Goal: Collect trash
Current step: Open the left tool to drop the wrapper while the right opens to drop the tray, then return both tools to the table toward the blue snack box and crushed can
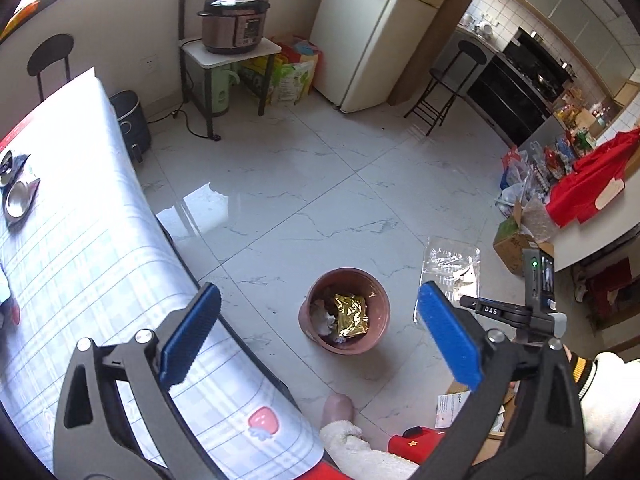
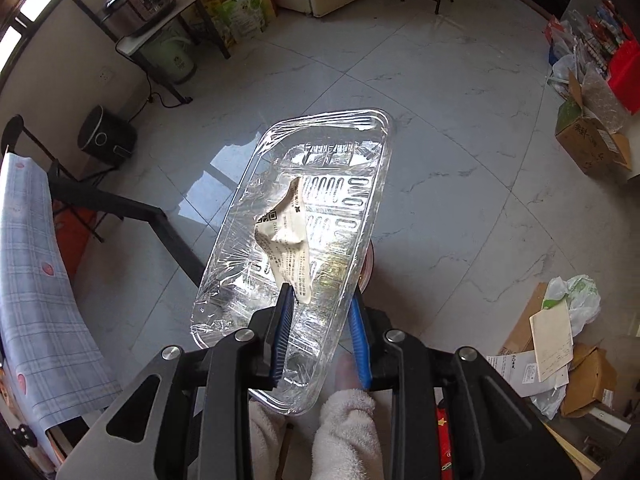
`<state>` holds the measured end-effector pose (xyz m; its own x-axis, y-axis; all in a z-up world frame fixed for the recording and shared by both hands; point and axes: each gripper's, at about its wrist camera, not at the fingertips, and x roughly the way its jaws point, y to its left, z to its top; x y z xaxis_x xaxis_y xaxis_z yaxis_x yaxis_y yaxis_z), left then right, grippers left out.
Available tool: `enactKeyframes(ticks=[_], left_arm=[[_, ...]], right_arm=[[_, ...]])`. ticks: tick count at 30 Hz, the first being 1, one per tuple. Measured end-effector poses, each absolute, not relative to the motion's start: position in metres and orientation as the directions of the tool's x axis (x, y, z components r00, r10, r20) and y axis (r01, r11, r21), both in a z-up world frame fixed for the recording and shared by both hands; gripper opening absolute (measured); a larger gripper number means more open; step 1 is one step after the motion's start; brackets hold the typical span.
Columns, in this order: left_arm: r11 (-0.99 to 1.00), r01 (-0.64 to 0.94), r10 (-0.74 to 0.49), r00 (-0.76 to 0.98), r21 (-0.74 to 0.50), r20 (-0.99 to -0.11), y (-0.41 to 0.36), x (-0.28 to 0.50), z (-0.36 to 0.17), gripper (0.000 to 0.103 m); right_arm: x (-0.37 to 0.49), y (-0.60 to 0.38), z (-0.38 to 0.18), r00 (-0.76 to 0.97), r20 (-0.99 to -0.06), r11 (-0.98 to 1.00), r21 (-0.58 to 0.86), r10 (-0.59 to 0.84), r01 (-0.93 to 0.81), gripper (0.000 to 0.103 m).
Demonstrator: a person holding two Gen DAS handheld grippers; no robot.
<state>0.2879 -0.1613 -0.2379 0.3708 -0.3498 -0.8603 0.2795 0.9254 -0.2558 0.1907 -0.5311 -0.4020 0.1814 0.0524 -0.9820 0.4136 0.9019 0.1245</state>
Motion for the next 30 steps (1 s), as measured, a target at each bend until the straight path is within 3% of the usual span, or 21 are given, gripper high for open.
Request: enactKeyframes(ticks=[13, 16, 18, 19, 21, 22, 30], left_arm=[[0.938, 0.194, -0.344, 0.415, -0.288, -0.842, -0.107, 0.276, -0.22, 0.097], [0.938, 0.198, -0.343, 0.424, -0.284, -0.839, -0.105, 0.271, -0.217, 0.097], [0.94, 0.199, -0.339, 0.43, -0.278, -0.837, -0.103, 0.269, -0.214, 0.097], [0.94, 0.197, -0.337, 0.432, -0.277, -0.836, -0.102, 0.27, -0.214, 0.097], [0.942, 0.192, -0.333, 0.437, -0.275, -0.836, -0.099, 0.269, -0.213, 0.097], [0.943, 0.188, -0.33, 0.44, -0.274, -0.835, -0.097, 0.268, -0.212, 0.097], [0.955, 0.155, -0.295, 0.457, -0.252, -0.839, -0.075, 0.263, -0.21, 0.098]], right_arm=[[0.207, -0.514, -0.417, 0.166, -0.985, 0.89, 0.122, 0.053, 0.439, 0.034], [0.206, -0.513, -0.413, 0.179, -0.982, 0.89, 0.133, 0.059, 0.436, 0.047], [0.205, -0.512, -0.407, 0.195, -0.978, 0.89, 0.148, 0.068, 0.431, 0.067], [0.204, -0.512, -0.404, 0.204, -0.976, 0.89, 0.156, 0.072, 0.428, 0.071], [0.203, -0.511, -0.395, 0.226, -0.971, 0.893, 0.167, 0.076, 0.418, 0.091], [0.202, -0.51, -0.39, 0.239, -0.968, 0.897, 0.167, 0.071, 0.41, 0.096], [0.196, -0.49, -0.352, 0.31, -0.945, 0.914, 0.211, 0.101, 0.346, 0.097]])
